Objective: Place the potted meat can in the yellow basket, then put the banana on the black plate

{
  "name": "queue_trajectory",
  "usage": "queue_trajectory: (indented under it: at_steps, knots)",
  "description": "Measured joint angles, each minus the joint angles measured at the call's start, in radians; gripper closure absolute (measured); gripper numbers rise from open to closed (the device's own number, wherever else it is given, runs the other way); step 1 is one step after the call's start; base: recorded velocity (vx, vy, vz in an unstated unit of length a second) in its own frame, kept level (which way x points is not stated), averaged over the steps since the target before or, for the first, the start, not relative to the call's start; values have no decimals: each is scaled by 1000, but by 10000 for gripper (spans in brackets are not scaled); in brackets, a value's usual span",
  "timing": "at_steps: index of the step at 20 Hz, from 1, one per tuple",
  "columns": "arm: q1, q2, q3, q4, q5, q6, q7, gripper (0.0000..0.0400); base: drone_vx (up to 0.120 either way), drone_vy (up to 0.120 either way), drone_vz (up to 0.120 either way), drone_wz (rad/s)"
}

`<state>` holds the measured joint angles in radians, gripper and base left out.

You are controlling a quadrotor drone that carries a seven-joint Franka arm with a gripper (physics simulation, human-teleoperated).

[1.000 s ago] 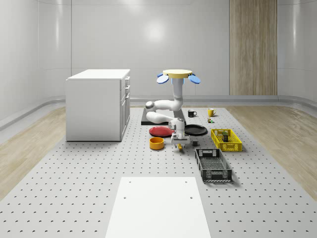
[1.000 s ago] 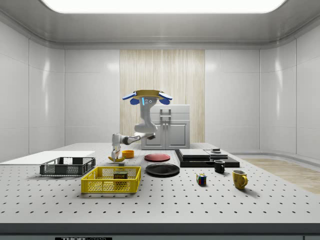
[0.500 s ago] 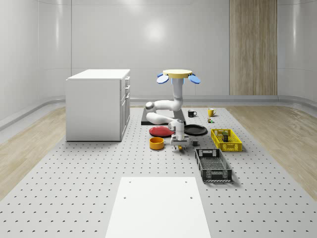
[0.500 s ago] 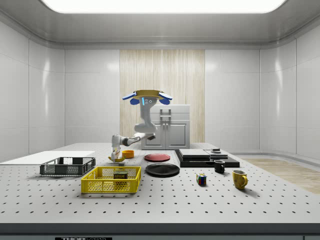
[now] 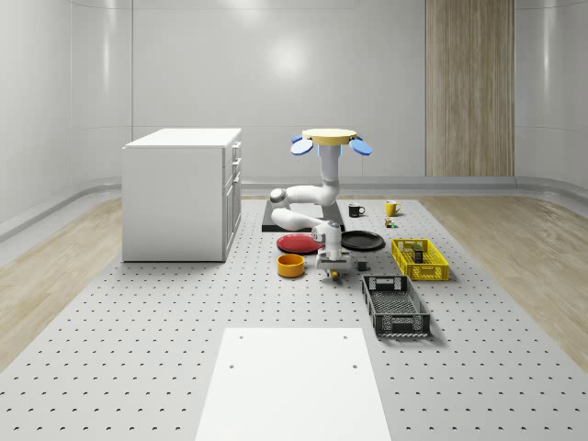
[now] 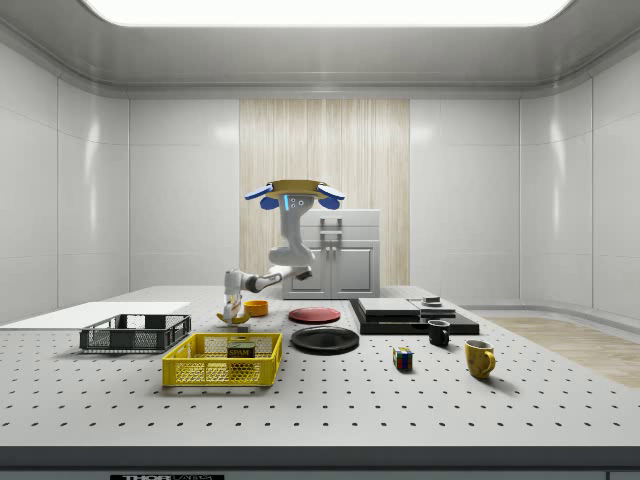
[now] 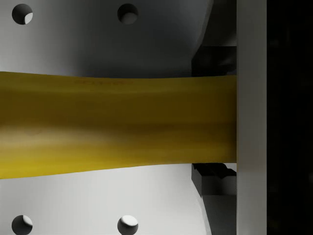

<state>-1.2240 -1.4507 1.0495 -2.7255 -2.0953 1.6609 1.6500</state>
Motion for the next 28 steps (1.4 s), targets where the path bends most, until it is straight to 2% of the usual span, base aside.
queue_trajectory:
  at_steps: [3,11,17,21,28]
  knots:
    - [3,2,-1,-1,-3,-3,-8,210,0,0,0,0]
    - [15,3,35,-23,25,-29,23,210,0,0,5,0]
    - [27,-2,99,-52,85,-59,33,207,-7,7,120,0]
    - [29,-4,121,-60,106,-67,35,207,-120,120,100,0]
    - [29,-10,135,-65,120,-68,41,207,-120,120,0,0]
